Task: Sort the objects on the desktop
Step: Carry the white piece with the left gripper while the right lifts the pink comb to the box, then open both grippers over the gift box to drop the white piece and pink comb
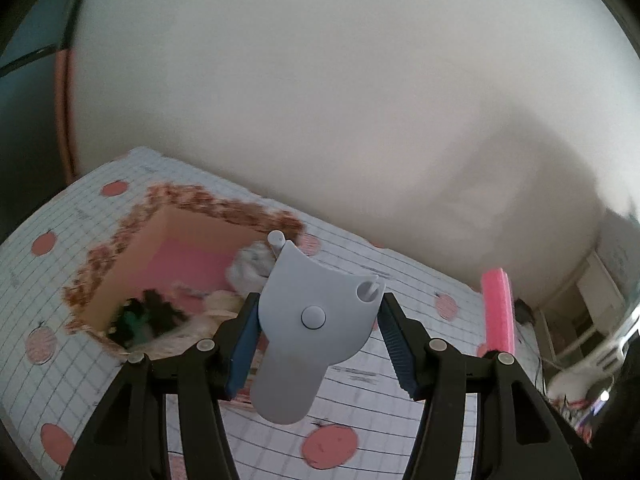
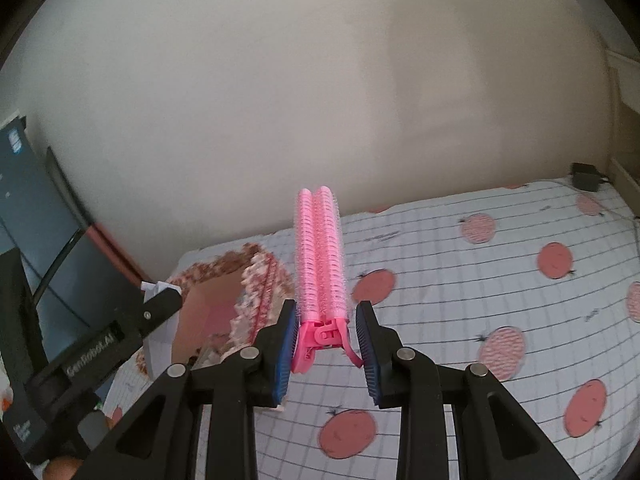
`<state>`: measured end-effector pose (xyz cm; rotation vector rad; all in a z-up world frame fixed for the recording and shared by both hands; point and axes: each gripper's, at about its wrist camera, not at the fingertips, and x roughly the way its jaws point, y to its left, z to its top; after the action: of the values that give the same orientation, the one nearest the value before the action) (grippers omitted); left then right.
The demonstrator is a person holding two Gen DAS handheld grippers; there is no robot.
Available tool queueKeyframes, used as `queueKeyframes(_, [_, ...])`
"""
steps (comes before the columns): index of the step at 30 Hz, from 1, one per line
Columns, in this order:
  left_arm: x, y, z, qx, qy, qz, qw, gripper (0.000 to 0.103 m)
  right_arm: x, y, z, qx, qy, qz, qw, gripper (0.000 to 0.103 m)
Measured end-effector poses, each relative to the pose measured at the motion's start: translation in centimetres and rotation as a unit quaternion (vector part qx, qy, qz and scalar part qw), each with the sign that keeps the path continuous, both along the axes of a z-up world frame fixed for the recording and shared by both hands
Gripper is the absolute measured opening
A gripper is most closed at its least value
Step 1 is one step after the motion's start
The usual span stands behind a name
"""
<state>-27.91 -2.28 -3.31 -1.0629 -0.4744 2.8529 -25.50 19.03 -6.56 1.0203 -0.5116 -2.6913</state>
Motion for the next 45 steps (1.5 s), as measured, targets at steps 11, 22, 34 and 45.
queueKeyframes(11, [1.1, -7.4, -0.6, 0.021, -0.009, 0.077, 0.9968, 0.060, -0.1, -6.4, -1.1, 0.007, -0.001, 0.053, 0.999, 0.032])
queueKeyframes(22, [2.3, -11.9, -0.8, 0.039, -0.012, 0.132, 0.9904, 0.060, -0.2, -12.6, -1.9, 0.023, -0.007, 0.113, 0.993, 0.032])
queueKeyframes(34, [2.4, -14.8, -1.9, 0.051, -0.022, 0.163, 0.9850, 0.060, -0.2, -15.7, -3.0, 0.038, -0.013, 0.138, 0.990, 0.032])
queueKeyframes(45, [1.0, -14.2, -3.5, 0.050, -0.018, 0.150, 0.9872, 0.060, -1.3, -15.6, -4.1, 0.047, -0.027, 0.127, 0.990, 0.032])
